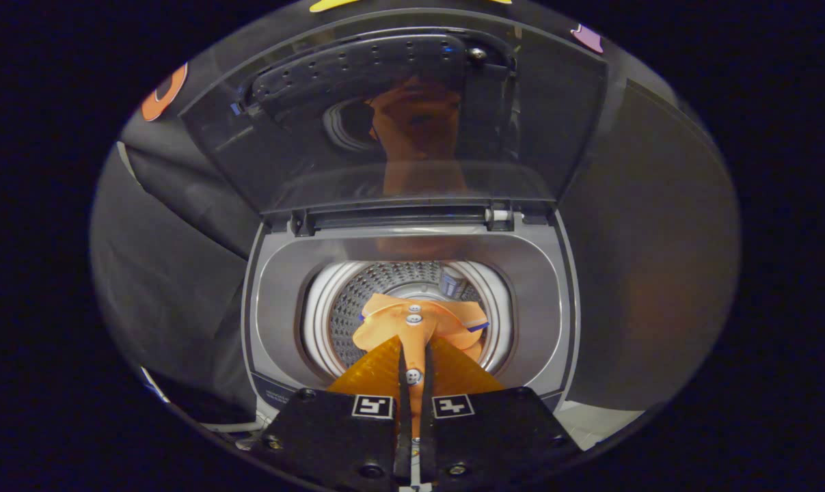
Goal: Put the clothes into the washing machine and then close the washing machine lid.
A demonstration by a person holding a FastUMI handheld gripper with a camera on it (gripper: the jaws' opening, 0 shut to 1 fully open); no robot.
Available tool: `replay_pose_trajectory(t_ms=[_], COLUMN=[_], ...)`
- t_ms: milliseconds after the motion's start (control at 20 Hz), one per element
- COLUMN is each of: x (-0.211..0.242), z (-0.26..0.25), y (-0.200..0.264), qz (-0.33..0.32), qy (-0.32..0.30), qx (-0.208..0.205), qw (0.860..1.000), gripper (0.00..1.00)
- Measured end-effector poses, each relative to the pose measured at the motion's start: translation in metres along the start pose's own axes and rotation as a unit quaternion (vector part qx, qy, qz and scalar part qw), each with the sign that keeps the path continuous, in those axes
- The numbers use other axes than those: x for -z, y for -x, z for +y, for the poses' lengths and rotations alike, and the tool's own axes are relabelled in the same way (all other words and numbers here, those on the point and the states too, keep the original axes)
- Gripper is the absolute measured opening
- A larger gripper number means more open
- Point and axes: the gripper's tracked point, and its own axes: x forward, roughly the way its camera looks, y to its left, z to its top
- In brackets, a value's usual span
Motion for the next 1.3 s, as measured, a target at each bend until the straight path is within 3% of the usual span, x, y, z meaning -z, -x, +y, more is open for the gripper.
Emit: replay_pose_trajectory(t_ms=[300,500,550,700,750,1050,1300], x=[0.002,-0.003,-0.004,-0.013,-0.015,-0.023,-0.050], z=[-0.003,-0.007,-0.007,-0.006,-0.007,-0.005,0.000], y=[0.000,0.002,0.004,0.006,0.007,0.012,0.025], qz=[-0.003,-0.020,-0.028,-0.057,-0.065,-0.087,-0.151], qy=[0.000,0.013,0.015,0.035,0.043,0.055,0.076], qx=[0.009,0.009,0.009,0.013,0.012,0.011,-0.008], qw=[1.000,1.000,0.999,0.998,0.997,0.995,0.986], gripper=[0.09,0.16,0.25,0.72,0.79,0.78,0.78])
